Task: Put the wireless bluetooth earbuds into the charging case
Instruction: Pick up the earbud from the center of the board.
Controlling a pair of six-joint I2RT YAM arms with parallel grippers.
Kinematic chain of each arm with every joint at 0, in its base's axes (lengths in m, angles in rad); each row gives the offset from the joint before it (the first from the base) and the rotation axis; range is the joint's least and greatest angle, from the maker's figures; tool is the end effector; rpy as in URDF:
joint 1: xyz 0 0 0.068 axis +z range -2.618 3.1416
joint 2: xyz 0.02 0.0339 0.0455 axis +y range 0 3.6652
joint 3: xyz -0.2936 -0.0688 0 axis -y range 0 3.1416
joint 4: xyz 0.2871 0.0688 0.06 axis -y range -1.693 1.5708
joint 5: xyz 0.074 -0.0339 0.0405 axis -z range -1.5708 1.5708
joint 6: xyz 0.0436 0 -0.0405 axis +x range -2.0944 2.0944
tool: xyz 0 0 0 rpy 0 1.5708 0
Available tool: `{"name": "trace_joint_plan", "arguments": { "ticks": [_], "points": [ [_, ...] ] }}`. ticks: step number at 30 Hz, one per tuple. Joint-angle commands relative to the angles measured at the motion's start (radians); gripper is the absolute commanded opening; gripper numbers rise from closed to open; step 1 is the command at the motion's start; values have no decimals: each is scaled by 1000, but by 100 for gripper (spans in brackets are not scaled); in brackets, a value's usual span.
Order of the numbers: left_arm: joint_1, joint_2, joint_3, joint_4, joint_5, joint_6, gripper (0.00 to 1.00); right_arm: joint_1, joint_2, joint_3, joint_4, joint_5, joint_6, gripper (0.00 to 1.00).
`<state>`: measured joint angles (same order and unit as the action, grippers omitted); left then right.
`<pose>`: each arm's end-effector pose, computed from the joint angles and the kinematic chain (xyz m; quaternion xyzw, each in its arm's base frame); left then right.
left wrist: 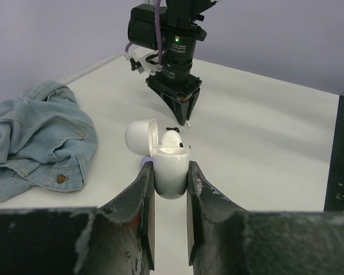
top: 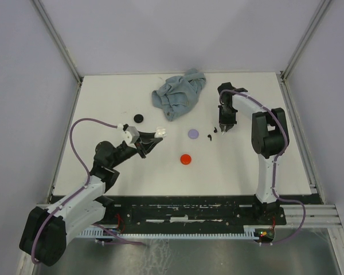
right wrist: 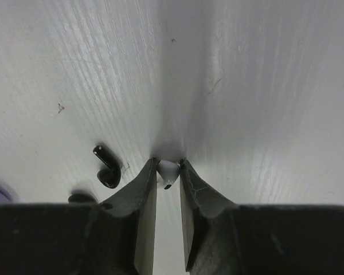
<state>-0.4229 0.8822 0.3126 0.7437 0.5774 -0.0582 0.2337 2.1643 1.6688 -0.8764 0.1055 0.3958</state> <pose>0.1876 -0.1105 0.2550 0.3262 0.5666 -0.3527 0.6695 0.4763 0.1087 0.1581 0.0857 0.9900 -0.0192 0.1105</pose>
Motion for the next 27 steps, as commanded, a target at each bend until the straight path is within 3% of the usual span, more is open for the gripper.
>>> {"name": "trace_joint_plan", "arguments": {
  "ticks": [1, 10, 27],
  "points": [
    [-1, 14, 23, 84, 6, 10, 3, -1, -93, -49, 11, 16, -11, 22],
    [-3, 64, 37, 164, 53, -13, 3, 52, -368, -201, 109, 25, -36, 21],
    [-13, 186, 140, 233, 190, 3, 3, 369, -830, -302, 309, 139, -82, 18]
  ]
}}
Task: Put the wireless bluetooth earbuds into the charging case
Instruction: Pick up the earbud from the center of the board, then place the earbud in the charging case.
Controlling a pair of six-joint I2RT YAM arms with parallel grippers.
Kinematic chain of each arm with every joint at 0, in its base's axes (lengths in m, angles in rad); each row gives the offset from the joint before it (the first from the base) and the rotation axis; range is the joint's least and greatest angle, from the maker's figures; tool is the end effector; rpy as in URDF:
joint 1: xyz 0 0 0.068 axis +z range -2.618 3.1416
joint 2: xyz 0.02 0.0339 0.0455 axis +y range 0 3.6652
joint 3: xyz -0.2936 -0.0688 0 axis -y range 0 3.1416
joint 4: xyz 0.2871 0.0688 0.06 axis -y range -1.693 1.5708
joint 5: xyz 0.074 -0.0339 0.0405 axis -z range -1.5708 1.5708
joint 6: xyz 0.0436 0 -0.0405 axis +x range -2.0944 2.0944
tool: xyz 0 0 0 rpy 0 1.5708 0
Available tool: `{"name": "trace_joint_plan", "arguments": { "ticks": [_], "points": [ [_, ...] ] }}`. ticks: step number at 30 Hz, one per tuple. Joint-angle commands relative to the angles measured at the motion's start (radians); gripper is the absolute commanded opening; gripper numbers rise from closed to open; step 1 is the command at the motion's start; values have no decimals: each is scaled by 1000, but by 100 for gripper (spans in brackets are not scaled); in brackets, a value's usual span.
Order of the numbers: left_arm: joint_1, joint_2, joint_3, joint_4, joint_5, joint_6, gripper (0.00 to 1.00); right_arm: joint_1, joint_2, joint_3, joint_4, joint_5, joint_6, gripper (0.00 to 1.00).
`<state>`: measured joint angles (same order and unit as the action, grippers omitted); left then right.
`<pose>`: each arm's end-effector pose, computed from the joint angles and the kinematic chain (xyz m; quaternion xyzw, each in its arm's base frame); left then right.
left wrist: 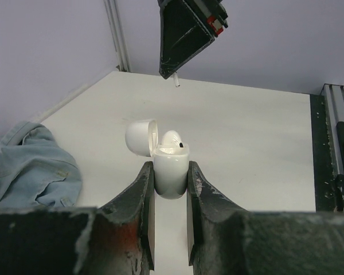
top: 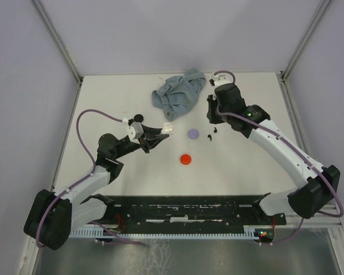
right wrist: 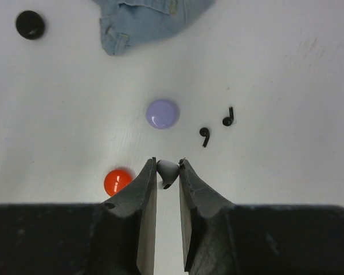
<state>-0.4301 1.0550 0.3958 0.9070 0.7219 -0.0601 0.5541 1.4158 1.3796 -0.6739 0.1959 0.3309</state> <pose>0.2083 -0.1272 0.2667 0.3796 0.5136 -0.3896 0.6635 0.3041 0.1782 0.3770 -0.0602 0.9034 0.0975 0.4133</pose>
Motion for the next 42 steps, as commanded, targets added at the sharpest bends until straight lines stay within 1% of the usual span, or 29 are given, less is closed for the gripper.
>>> {"name": "trace_joint_plan", "arguments": {
  "ticks": [1, 6, 13, 16, 21, 24, 29, 33, 42],
  "points": [
    [-8, 17, 62, 72, 48, 4, 3, 65, -97, -19, 123, 49, -21, 17],
    [-11, 43, 82, 96, 40, -19, 3, 158, -173, -69, 238, 49, -51, 16],
    [-13, 71, 79, 157, 17, -65, 3, 295, -238, -164, 465, 72, -111, 16],
    [-16, 75, 80, 169, 15, -74, 3, 352, -243, -191, 549, 60, -148, 16],
    [-16, 83, 79, 190, 10, -90, 3, 409, -227, -216, 652, 8, -191, 16],
    [-17, 88, 79, 200, 8, -94, 3, 429, -210, -220, 679, -7, -204, 16],
    [-18, 94, 79, 215, 8, -102, 3, 444, -190, -235, 717, 12, -230, 16],
    [-17, 102, 81, 220, 7, -105, 3, 445, -175, -243, 721, 32, -256, 16],
    [-19, 115, 87, 252, 10, -129, 3, 448, -143, -257, 717, 26, -268, 17]
  ]
}}
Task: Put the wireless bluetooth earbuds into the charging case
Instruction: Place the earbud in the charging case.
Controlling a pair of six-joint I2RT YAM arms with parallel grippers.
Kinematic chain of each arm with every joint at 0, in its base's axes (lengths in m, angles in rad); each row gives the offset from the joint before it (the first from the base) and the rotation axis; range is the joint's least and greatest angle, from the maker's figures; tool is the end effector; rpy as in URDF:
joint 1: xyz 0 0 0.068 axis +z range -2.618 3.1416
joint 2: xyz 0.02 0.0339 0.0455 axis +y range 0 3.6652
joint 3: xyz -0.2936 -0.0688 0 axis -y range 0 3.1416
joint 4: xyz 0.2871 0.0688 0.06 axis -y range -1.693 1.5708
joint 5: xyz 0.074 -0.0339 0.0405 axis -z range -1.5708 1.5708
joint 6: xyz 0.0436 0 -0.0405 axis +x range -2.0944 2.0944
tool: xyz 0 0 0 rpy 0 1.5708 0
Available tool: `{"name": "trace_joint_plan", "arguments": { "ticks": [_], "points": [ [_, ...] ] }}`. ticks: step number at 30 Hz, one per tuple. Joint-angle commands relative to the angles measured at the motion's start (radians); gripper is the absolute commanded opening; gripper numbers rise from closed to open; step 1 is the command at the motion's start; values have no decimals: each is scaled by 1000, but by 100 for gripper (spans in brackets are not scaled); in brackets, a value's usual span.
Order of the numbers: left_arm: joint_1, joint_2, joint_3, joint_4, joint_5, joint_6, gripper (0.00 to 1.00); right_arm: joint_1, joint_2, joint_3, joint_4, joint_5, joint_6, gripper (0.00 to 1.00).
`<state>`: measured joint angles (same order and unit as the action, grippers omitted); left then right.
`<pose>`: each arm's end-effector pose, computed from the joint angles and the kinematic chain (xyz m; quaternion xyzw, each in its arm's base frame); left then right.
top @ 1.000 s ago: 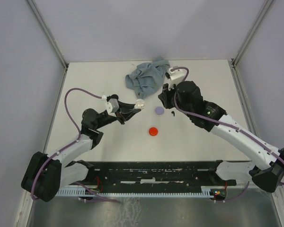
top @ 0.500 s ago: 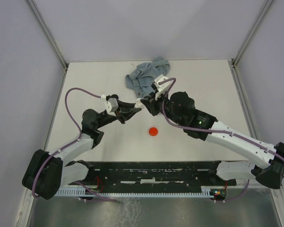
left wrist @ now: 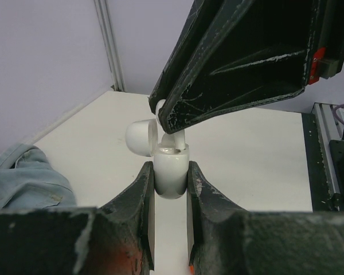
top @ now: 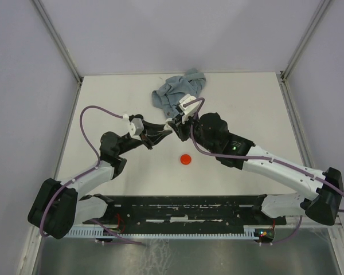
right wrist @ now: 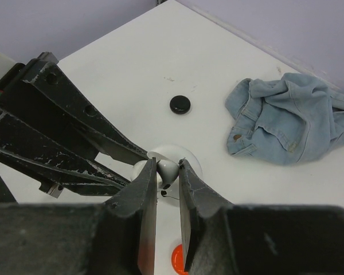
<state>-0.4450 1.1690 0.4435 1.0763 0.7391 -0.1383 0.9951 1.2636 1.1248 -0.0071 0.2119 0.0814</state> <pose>0.2216 -0.1382 0.2746 0.3742 0.4827 -0.4179 0.6725 0.1924 0.2796 0.3961 -0.2699 0.7058 0.2645 0.5991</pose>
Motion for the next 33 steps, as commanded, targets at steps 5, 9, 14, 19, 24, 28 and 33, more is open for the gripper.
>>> {"name": "trace_joint_plan", "arguments": {
  "ticks": [5, 9, 14, 19, 24, 28, 33],
  "points": [
    [-7, 7, 40, 99, -11, -68, 3, 8, 16, -12, 52, 2, -19, 17],
    [-9, 8, 42, 102, -20, -80, 3, 10, 12, -18, 55, -23, -18, 19],
    [-9, 11, 36, 94, -44, -95, 3, 9, -8, -18, 58, -85, -11, 36],
    [-10, 1, 15, 91, -43, -104, 3, -4, -33, 15, -17, -56, -27, 55],
    [-10, -17, -7, 66, -27, -96, 3, -106, -63, 88, -162, -269, -33, 67],
    [-10, -30, -16, 55, 9, -96, 3, -234, -69, 143, -268, -524, -51, 74],
    [-10, -42, -8, 37, 93, -91, 3, -347, -64, 157, -313, -839, -116, 82]
  ]
}}
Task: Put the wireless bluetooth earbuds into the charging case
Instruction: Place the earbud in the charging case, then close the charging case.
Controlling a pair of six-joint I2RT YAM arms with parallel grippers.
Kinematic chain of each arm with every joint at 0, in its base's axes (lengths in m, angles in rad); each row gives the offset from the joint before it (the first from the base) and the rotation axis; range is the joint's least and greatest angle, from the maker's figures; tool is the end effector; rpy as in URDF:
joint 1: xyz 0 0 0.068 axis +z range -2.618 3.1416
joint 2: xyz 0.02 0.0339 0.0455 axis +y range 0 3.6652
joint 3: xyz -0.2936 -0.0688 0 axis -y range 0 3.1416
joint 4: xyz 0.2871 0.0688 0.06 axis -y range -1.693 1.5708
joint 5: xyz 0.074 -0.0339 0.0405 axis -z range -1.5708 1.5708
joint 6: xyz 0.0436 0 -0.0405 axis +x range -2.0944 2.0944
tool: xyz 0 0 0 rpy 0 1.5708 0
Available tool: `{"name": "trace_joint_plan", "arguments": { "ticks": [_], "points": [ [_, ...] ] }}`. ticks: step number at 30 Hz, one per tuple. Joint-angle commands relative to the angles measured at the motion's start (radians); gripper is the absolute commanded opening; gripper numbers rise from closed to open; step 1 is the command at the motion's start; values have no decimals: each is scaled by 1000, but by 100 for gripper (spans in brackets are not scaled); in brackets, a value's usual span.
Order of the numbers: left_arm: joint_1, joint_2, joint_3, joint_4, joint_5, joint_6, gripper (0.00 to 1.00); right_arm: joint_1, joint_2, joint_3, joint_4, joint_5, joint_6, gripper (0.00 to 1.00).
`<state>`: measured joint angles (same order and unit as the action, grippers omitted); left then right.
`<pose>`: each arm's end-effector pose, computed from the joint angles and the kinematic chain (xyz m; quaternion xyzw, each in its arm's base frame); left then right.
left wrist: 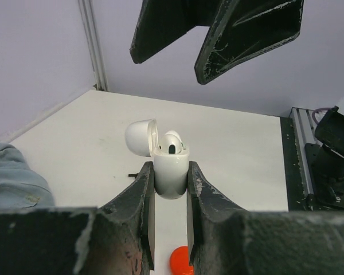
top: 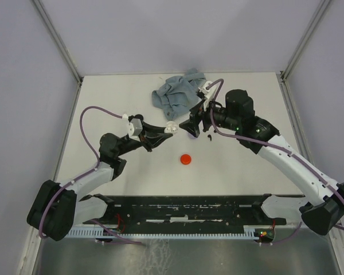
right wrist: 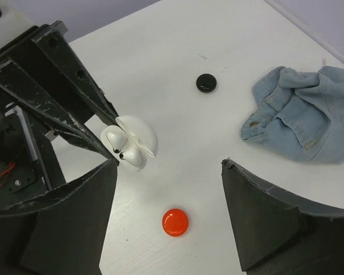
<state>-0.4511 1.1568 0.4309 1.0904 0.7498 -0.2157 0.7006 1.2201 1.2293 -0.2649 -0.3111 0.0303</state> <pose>0.2169 -0.1381 0.2743 0.3615 0.4888 -0.4471 0.6562 0.2340 0.2148 0.4227 -0.3466 0.7073 0.3303 0.5201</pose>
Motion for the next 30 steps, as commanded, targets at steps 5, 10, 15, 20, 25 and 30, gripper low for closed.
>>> {"name": "trace_joint_plan", "arguments": {
  "ticks": [5, 10, 15, 20, 25, 30],
  "points": [
    [-9, -38, 39, -17, 178, 3, 3, -73, 22, 85, -126, -466, -164, 87],
    [-21, -40, 70, -57, 215, 25, 3, -74, 62, 98, -105, -570, -181, 91],
    [-35, -37, 87, -62, 217, 30, 3, -75, 127, 109, -118, -662, -182, 93],
    [-36, -36, 96, -118, 178, 48, 3, -75, 162, 129, -160, -731, -181, 95],
    [-36, -37, 99, -234, 93, 59, 3, -75, 154, 158, -274, -716, -258, 93],
    [-35, -29, 101, -360, -10, 16, 3, -76, 122, 152, -329, -663, -302, 93]
  ]
}}
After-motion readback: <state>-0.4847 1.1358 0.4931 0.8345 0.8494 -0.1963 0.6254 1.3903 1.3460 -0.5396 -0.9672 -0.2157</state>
